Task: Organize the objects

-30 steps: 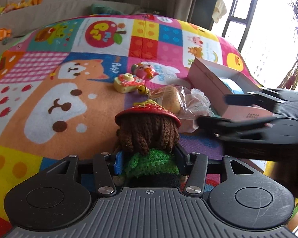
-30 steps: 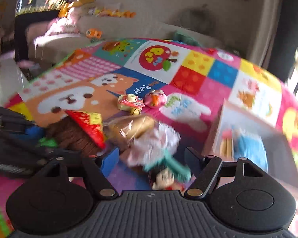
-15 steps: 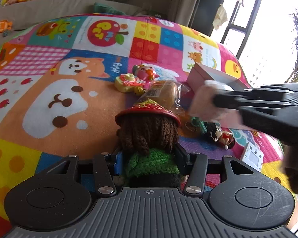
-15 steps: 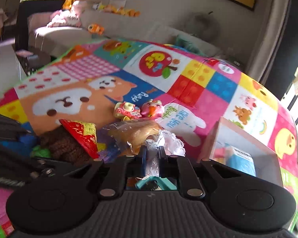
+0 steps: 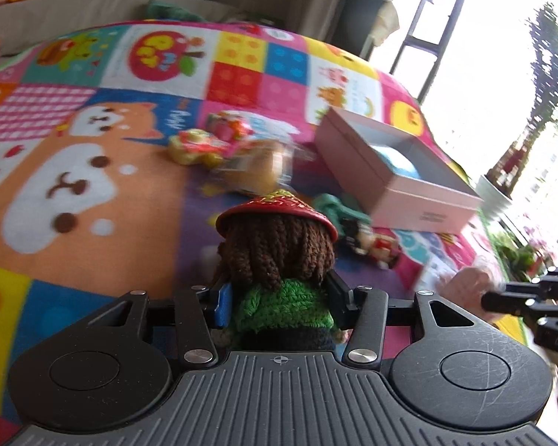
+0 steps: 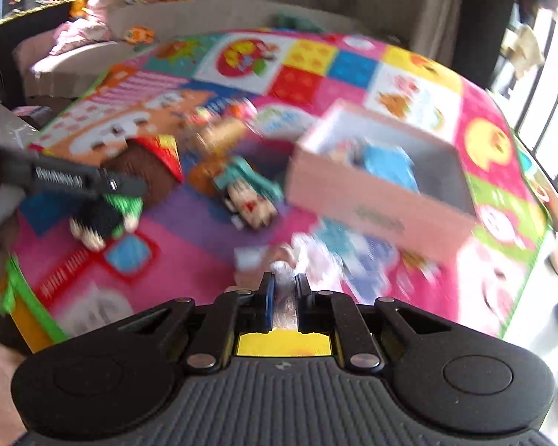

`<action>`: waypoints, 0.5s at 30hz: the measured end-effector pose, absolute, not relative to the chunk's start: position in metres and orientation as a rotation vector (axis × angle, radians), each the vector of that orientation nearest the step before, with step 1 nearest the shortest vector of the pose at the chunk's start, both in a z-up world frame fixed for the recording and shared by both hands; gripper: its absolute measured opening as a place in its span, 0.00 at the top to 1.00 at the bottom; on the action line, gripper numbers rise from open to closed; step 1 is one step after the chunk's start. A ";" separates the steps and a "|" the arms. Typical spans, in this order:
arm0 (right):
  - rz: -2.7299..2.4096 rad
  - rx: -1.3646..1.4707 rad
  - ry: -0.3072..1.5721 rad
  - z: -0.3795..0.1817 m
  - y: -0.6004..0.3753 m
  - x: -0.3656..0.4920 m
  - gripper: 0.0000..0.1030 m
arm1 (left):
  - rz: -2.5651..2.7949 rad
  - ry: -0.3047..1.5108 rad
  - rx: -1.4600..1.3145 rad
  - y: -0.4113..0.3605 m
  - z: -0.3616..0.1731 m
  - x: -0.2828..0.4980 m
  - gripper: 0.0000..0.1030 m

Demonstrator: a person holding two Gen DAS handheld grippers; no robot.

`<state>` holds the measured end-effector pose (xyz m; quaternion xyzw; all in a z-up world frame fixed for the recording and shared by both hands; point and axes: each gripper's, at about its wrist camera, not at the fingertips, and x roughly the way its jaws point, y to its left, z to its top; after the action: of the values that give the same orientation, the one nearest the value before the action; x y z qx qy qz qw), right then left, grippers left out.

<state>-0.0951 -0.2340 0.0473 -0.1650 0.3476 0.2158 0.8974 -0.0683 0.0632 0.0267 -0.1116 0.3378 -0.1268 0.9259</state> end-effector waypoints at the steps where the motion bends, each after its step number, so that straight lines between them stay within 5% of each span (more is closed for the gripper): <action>1: 0.429 -0.339 0.732 0.044 -0.241 -0.097 0.89 | -0.273 0.695 -0.221 0.057 0.027 -0.068 0.48; 3: 0.385 -0.338 0.746 0.038 -0.252 -0.099 0.78 | -0.292 0.701 -0.204 0.047 0.027 -0.068 0.48; 5: 0.336 -0.359 0.743 0.034 -0.259 -0.102 0.56 | -0.298 0.704 -0.185 0.039 0.027 -0.069 0.48; 7: 0.300 -0.377 0.722 0.032 -0.263 -0.106 0.49 | -0.293 0.703 -0.170 0.036 0.027 -0.070 0.48; 15: 0.345 -0.220 0.680 0.039 -0.263 -0.101 0.39 | -0.280 0.707 -0.162 0.035 0.027 -0.071 0.48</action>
<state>-0.1011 -0.2633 0.0390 -0.1072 0.3313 0.1680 0.9223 -0.0708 0.0352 0.0269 -0.0789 0.3447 -0.1366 0.9254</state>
